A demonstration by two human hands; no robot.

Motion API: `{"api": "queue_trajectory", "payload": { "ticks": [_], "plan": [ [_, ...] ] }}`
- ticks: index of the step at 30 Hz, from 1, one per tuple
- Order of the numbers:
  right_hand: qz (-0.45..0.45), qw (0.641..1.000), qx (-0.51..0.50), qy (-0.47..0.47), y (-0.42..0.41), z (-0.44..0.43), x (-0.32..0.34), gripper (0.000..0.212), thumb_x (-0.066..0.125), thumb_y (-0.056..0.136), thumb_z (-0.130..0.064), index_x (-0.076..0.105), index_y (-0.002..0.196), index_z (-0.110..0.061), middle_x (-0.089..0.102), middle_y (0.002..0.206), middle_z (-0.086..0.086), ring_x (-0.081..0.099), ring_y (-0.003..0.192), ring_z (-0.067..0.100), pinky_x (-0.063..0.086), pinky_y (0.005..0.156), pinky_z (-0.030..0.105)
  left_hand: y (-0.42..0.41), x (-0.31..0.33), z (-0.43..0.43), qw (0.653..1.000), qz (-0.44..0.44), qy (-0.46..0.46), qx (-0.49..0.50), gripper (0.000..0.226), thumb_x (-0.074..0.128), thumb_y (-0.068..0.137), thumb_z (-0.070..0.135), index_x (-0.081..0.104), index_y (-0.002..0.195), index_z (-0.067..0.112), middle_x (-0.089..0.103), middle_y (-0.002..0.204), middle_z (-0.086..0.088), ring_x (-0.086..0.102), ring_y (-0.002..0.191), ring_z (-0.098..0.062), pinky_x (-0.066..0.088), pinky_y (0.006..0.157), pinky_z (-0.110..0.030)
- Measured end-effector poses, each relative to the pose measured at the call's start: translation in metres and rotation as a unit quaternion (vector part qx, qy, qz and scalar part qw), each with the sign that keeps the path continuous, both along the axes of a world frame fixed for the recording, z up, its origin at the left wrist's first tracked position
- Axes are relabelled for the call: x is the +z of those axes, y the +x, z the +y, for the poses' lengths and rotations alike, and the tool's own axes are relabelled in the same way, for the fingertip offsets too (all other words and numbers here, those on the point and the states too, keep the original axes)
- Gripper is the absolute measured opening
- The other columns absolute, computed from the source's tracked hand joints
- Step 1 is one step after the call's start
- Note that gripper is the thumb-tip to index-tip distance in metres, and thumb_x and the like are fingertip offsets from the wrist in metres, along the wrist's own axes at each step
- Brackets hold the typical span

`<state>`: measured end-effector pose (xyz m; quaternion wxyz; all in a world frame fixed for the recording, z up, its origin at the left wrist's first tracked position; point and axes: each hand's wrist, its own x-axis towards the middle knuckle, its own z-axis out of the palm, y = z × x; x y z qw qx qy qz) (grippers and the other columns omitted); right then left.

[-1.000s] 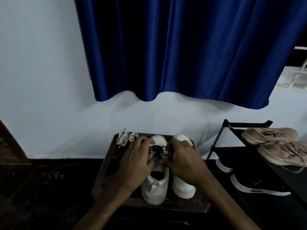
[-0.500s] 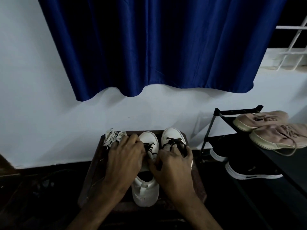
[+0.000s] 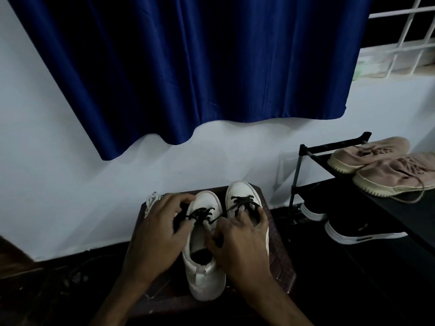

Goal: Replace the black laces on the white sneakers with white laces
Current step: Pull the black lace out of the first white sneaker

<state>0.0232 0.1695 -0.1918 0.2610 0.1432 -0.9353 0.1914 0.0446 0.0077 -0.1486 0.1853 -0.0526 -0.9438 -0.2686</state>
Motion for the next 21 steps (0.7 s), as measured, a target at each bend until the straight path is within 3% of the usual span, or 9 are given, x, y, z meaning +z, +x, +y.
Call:
{"api": "queue_trajectory", "payload": {
  "ticks": [3, 5, 9, 11, 13, 15, 16, 18, 21],
  "plan": [
    [0.008, 1.000, 0.005, -0.009, 0.000, 0.001, -0.003, 0.031, 0.053, 0.076, -0.050, 0.054, 0.058, -0.024, 0.060, 0.057, -0.009, 0.061, 0.075, 0.016, 0.032, 0.097, 0.056, -0.007, 0.000, 0.001, 0.982, 0.006, -0.186, -0.033, 0.025, 0.061, 0.085, 0.035, 0.062, 0.109, 0.040, 0.057, 0.109, 0.022, 0.058, 0.100, -0.003, 0.045, 0.081, -0.028],
    [0.014, 1.000, 0.007, -0.012, 0.001, 0.000, -0.004, 0.032, 0.049, 0.075, -0.051, 0.053, 0.057, -0.024, 0.059, 0.055, -0.009, 0.062, 0.073, 0.016, 0.031, 0.095, 0.055, -0.008, -0.004, 0.002, 0.977, -0.008, -0.212, -0.030, 0.019, 0.075, 0.077, 0.032, 0.068, 0.095, 0.035, 0.059, 0.097, 0.018, 0.062, 0.088, -0.007, 0.048, 0.075, -0.029],
    [0.014, 1.000, 0.003, -0.011, -0.001, 0.000, -0.003, 0.034, 0.048, 0.079, -0.049, 0.054, 0.056, -0.024, 0.059, 0.055, -0.009, 0.062, 0.072, 0.016, 0.031, 0.096, 0.054, -0.011, -0.004, 0.012, 0.962, 0.085, -0.258, -0.012, 0.019, 0.084, 0.066, 0.028, 0.066, 0.069, 0.025, 0.061, 0.083, 0.009, 0.060, 0.076, -0.017, 0.053, 0.070, -0.035],
    [0.009, 1.000, 0.002, -0.010, -0.002, 0.001, -0.004, 0.033, 0.051, 0.080, -0.047, 0.054, 0.057, -0.024, 0.060, 0.057, -0.009, 0.061, 0.073, 0.017, 0.031, 0.097, 0.054, -0.007, 0.002, 0.012, 0.962, 0.130, -0.239, 0.009, 0.010, 0.070, 0.078, 0.031, 0.066, 0.072, 0.025, 0.062, 0.085, 0.008, 0.057, 0.079, -0.015, 0.051, 0.073, -0.033],
    [0.011, 1.000, 0.005, -0.013, -0.003, 0.002, -0.004, 0.032, 0.051, 0.080, -0.046, 0.054, 0.057, -0.023, 0.060, 0.057, -0.009, 0.061, 0.072, 0.018, 0.031, 0.097, 0.054, -0.006, 0.013, -0.002, 0.978, 0.140, -0.107, 0.113, 0.015, 0.063, 0.087, 0.032, 0.062, 0.073, 0.026, 0.060, 0.085, 0.010, 0.055, 0.076, -0.012, 0.047, 0.067, -0.032],
    [0.011, 1.000, 0.005, -0.015, -0.003, 0.001, -0.003, 0.031, 0.049, 0.078, -0.046, 0.053, 0.057, -0.023, 0.059, 0.055, -0.009, 0.060, 0.071, 0.017, 0.031, 0.097, 0.054, -0.009, 0.022, -0.028, 0.967, 0.127, 0.043, 0.218, 0.017, 0.068, 0.088, 0.032, 0.059, 0.075, 0.027, 0.061, 0.087, 0.009, 0.059, 0.072, -0.014, 0.047, 0.065, -0.034],
    [0.009, 1.000, 0.004, -0.015, -0.002, 0.001, -0.003, 0.030, 0.049, 0.077, -0.045, 0.053, 0.057, -0.024, 0.059, 0.054, -0.009, 0.060, 0.071, 0.016, 0.030, 0.097, 0.054, -0.011, 0.023, -0.038, 0.964, 0.098, 0.063, 0.240, 0.016, 0.069, 0.088, 0.032, 0.059, 0.076, 0.028, 0.062, 0.089, 0.007, 0.060, 0.074, -0.016, 0.048, 0.067, -0.035],
    [0.008, 1.000, 0.004, -0.017, -0.002, 0.002, -0.005, 0.027, 0.055, 0.074, -0.045, 0.051, 0.057, -0.024, 0.058, 0.054, -0.009, 0.060, 0.071, 0.016, 0.029, 0.097, 0.053, -0.012, 0.018, -0.044, 0.977, 0.020, 0.013, 0.210, 0.006, 0.068, 0.087, 0.033, 0.062, 0.087, 0.033, 0.062, 0.101, 0.008, 0.062, 0.087, -0.017, 0.050, 0.074, -0.037],
    [0.023, 1.000, 0.005, -0.018, -0.002, 0.002, -0.005, 0.029, 0.058, 0.072, -0.045, 0.048, 0.055, -0.024, 0.057, 0.052, -0.010, 0.060, 0.071, 0.016, 0.028, 0.096, 0.052, -0.001, 0.012, -0.018, 0.995, -0.005, -0.036, 0.092, 0.028, 0.066, 0.088, 0.033, 0.061, 0.116, 0.037, 0.055, 0.120, 0.020, 0.053, 0.110, -0.008, 0.047, 0.085, -0.035]
  ]
}}
